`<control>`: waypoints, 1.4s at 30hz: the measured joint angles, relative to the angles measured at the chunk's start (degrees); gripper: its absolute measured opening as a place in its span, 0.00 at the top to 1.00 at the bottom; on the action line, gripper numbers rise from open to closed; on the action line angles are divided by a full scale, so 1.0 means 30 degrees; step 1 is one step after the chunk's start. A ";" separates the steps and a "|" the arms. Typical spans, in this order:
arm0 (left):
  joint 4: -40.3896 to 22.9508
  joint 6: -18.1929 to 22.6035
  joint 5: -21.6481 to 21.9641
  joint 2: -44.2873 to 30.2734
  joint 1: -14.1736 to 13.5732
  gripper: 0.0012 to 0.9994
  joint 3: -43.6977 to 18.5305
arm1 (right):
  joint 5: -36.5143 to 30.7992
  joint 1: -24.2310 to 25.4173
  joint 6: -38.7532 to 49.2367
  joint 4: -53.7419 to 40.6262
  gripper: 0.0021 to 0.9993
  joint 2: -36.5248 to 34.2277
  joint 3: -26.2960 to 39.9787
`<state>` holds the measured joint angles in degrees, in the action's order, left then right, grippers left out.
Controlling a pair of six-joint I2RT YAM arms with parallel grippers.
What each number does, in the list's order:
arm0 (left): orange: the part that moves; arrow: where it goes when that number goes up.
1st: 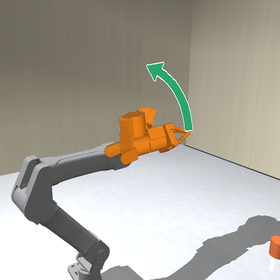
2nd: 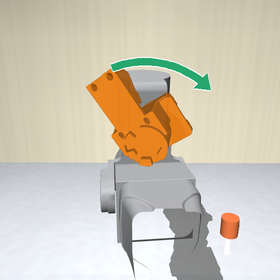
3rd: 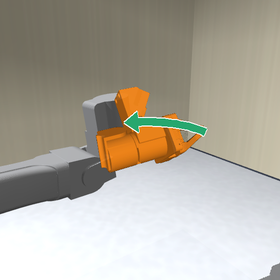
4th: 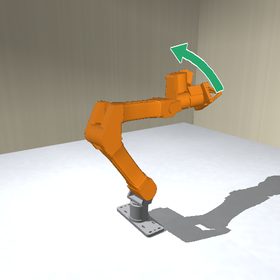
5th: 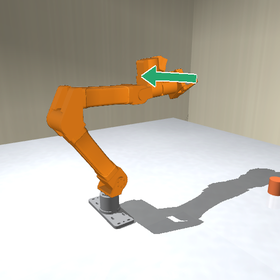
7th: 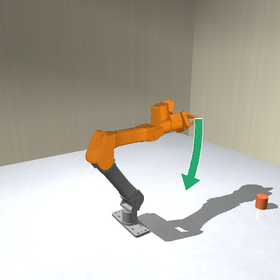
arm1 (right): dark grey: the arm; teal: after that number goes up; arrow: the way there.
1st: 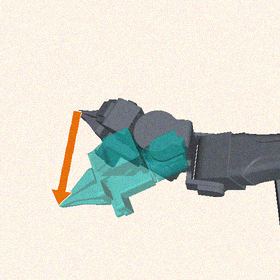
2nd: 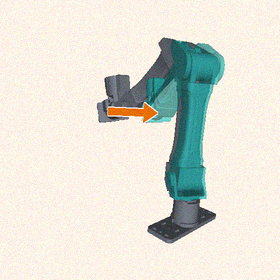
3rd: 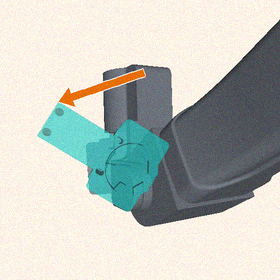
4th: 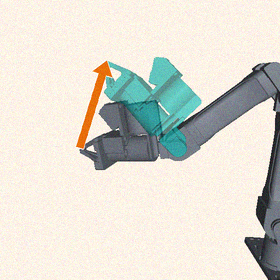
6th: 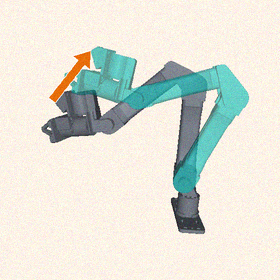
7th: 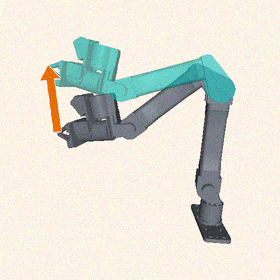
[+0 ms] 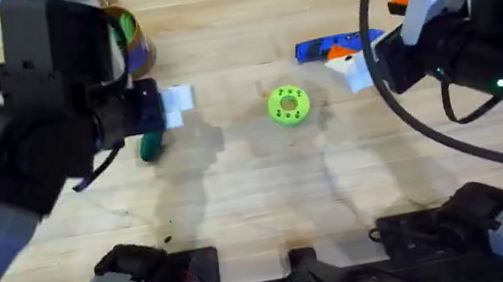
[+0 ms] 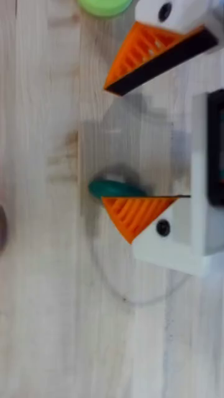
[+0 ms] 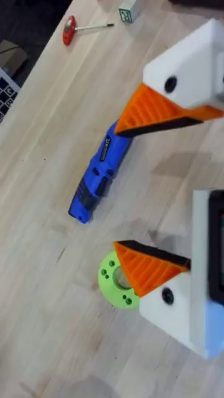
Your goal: Pick up the gripper from the table and insert it into the empty holder that is missing its gripper. Then pick up a screw, insert it into the mounting hole, and use the screwdriver to tighten it. Finally, clean up the table by picking up the vegetable and placing it into the bucket.
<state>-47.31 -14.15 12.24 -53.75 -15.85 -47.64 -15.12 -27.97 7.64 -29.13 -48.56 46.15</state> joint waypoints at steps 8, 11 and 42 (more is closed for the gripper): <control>-0.0940 0.0154 -0.1245 -0.3334 0.2342 0.01 0.0000 | -0.0004 0.0000 0.0000 -0.0187 0.02 0.0000 0.0000; -0.0945 0.0979 -0.1796 -0.4499 0.2366 0.01 0.0000 | 0.0003 0.0000 -0.0006 -0.0188 0.02 0.0000 0.0000; -0.0024 0.5799 -0.0046 -1.0959 0.2315 0.97 -0.0517 | 0.0000 0.0000 -0.0007 -0.0432 0.02 0.0000 0.0000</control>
<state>-47.38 3.25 12.10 -86.63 -8.91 -49.19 -15.12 -27.97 7.62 -30.43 -48.56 46.15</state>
